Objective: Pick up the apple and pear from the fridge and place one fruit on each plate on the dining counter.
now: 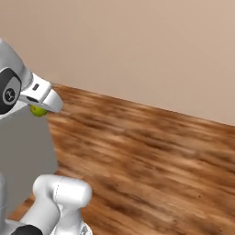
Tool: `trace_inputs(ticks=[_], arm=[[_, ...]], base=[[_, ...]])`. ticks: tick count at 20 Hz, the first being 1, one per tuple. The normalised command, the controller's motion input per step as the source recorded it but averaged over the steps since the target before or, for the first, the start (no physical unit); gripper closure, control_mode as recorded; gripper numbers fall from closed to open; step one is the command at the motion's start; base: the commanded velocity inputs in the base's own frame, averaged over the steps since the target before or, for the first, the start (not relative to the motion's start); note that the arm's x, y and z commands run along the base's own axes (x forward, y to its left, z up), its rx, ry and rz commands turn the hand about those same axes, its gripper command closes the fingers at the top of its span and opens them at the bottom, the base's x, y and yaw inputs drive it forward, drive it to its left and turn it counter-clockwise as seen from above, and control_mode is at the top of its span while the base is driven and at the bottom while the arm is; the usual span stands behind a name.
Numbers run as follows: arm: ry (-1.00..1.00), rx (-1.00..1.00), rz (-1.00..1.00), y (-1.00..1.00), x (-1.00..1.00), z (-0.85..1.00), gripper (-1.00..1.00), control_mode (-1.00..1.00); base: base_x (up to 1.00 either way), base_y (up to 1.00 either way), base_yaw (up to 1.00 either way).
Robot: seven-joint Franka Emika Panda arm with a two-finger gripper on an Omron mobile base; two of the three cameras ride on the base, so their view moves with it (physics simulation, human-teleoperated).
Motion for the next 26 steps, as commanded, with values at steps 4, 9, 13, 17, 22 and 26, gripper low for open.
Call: trace_inputs(ticks=[4, 9, 13, 17, 22, 26], arm=[[0.0, 0.0, 0.0, 0.0, 0.0, 0.0, 1.0, 1.0], [0.0, 0.0, 0.0, 0.0, 0.0, 0.0, 1.0, 1.0], [0.0, 0.0, 0.0, 0.0, 0.0, 0.0, 1.0, 1.0], [0.0, 0.0, 0.0, 0.0, 0.0, 0.0, 1.0, 1.0], [0.0, 0.0, 0.0, 0.0, 0.0, 0.0, 1.0, 1.0], [0.0, 0.0, 0.0, 0.0, 0.0, 0.0, 1.0, 1.0]], base=[[1.0, -0.37, 0.63], [1.0, -0.65, 0.63], [0.95, -0.86, 0.58], [0.69, -1.0, 0.48], [0.68, -1.0, 0.44], [0.83, -1.0, 0.43]])
